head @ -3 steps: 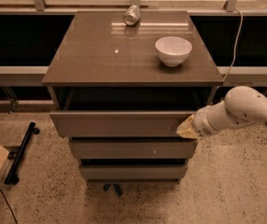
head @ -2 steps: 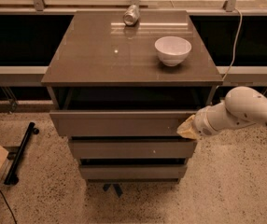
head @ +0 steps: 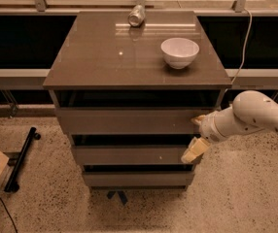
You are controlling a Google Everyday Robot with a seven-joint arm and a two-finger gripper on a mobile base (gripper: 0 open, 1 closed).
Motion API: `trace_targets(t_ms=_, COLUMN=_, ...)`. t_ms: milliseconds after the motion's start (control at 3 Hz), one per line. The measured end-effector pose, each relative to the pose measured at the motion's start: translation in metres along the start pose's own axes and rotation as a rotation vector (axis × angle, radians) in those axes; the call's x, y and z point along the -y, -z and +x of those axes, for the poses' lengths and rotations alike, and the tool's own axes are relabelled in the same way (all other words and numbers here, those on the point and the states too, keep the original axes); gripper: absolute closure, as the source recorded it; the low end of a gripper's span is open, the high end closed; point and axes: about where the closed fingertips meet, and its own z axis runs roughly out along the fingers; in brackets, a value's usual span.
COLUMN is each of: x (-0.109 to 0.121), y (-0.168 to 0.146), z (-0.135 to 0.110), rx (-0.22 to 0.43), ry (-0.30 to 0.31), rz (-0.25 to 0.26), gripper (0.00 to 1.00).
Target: Close top drawer
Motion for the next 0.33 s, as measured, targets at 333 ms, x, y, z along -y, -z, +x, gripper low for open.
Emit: trace_targets(t_ms=333, x=0.0, y=0.0, z=0.0, rx=0.0, ry=0.0, rz=0.0, gripper=0.0)
